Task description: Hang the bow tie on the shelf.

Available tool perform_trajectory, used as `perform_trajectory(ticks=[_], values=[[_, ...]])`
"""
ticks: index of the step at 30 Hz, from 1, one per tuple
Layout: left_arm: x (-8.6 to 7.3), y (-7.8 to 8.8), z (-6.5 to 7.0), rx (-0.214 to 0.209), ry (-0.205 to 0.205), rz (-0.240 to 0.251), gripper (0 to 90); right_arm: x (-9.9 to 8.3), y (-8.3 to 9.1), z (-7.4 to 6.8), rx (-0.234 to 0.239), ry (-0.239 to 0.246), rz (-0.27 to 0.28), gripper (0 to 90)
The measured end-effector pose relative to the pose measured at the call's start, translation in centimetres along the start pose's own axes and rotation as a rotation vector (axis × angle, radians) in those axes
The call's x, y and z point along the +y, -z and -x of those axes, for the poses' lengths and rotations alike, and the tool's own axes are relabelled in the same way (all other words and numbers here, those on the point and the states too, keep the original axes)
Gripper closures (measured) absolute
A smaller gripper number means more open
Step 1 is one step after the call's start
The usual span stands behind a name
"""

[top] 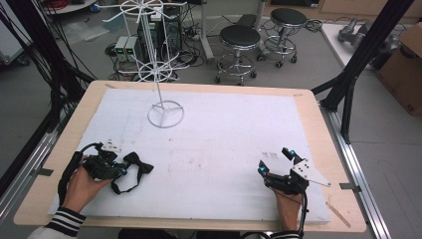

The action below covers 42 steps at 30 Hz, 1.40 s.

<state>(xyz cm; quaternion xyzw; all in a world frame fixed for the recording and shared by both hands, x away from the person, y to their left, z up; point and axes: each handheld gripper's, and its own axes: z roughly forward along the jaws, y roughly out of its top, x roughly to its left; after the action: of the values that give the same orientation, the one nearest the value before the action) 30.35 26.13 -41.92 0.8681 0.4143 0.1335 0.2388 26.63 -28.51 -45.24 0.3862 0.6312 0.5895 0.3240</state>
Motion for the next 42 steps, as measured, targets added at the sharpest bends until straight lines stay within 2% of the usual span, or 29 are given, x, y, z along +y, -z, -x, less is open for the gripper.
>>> perform_trajectory(ticks=[4, 10, 18, 26, 30, 33, 37, 40, 42], values=[[0.1, 0.0, 0.3, 0.007, -0.004, 0.008, 86.5, 0.0, 0.0, 0.0, 0.000, 0.001, 0.001, 3.2], [0.1, 0.1, 0.3, 0.013, 0.000, 0.019, 87.8, 0.0, 0.0, 0.0, 0.000, -0.004, 0.000, 3.2], [-0.1, 0.6, 0.3, -0.001, 0.004, 0.081, 88.0, 0.0, 0.0, 0.0, -0.001, -0.005, -0.002, 3.2], [-0.3, 1.7, 0.1, -0.010, 0.018, 0.213, 88.2, 0.0, 0.0, 0.0, 0.000, -0.002, -0.001, 3.2], [-0.5, 2.3, -0.1, -0.024, 0.048, 0.319, 88.2, 0.0, 0.0, 0.0, -0.001, -0.004, -0.002, 3.2], [-0.5, 2.6, -0.1, -0.022, 0.045, 0.376, 88.2, 0.0, 0.0, 0.0, 0.000, -0.003, -0.002, 3.2], [-0.6, 3.2, -0.2, -0.032, 0.068, 0.464, 88.3, 0.0, 0.0, 0.0, -0.001, -0.001, -0.001, 3.2], [-0.5, 3.7, -0.3, -0.046, 0.075, 0.514, 88.4, 0.0, 0.0, 0.0, -0.002, 0.002, 0.001, 3.2], [-0.4, 3.9, -0.3, -0.057, 0.072, 0.529, 88.4, 0.0, 0.0, 0.0, -0.002, -0.001, -0.002, 3.2]])
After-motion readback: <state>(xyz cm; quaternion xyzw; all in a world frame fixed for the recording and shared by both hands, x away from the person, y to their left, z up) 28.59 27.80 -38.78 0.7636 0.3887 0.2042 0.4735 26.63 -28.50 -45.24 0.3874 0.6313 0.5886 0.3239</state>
